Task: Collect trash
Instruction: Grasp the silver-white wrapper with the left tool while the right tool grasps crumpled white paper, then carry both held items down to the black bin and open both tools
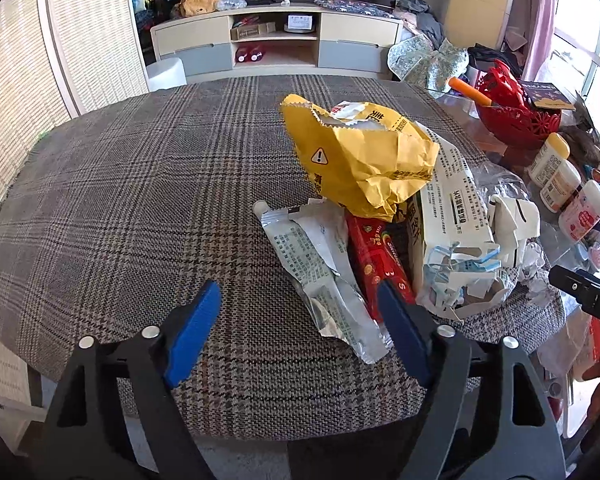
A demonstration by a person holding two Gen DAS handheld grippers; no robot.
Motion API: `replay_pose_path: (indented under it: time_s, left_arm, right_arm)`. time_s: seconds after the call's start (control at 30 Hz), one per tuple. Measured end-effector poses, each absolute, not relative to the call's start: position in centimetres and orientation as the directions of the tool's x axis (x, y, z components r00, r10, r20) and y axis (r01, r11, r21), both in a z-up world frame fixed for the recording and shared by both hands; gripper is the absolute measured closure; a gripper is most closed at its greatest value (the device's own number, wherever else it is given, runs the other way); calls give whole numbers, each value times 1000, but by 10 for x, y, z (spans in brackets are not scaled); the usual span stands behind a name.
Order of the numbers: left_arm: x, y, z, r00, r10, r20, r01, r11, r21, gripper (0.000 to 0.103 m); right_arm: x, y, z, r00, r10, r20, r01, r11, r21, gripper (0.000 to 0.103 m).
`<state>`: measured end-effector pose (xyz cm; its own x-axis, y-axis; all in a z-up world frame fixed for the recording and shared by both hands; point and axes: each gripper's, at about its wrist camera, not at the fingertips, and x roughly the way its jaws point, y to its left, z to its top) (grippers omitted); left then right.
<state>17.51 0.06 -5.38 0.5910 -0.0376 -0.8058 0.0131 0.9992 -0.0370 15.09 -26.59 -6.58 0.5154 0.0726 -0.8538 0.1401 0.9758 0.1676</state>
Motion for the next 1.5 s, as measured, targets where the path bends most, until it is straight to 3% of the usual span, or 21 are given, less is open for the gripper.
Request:
replay_pose_path:
  time_s: [0.1, 0.23, 0.67, 0.77, 0.83, 0.93, 1.07, 1.5]
  left_arm:
    - [185, 1, -59, 576, -57, -815, 17, 998, -58, 43]
    - [195, -4, -64, 562, -80, -824, 37, 997, -72, 48]
    - [208, -10, -89, 523, -99, -846, 38, 995, -93, 60]
    - [209, -11, -93, 514, -101, -852, 42, 995, -93, 62]
    - [210, -14, -96, 509, -96, -855, 48, 995, -83, 63]
    - [210, -16, -96, 511, -90, -855, 52, 996, -74, 67]
    - [208, -12, -91, 522, -77, -850, 38, 997, -67, 74]
    - [169, 15, -72, 539, -17, -842, 8, 1000, -15, 74]
  right_arm:
    - [154, -265, -70, 501, 115, -858, 126, 971, 203, 31]
    - [160, -259, -74, 488, 132, -863, 100, 974, 205, 39]
    - [163, -265, -76, 470, 172, -866, 101, 964, 246, 43]
    - [165, -264, -82, 455, 179, -872, 103, 962, 251, 50]
    - [166, -263, -87, 442, 182, -878, 100, 963, 250, 67]
    - [164, -259, -86, 444, 177, -878, 89, 967, 240, 76]
    - [159, -259, -77, 476, 148, -867, 74, 975, 208, 78]
    - [132, -260, -55, 517, 166, -840, 47, 974, 222, 80]
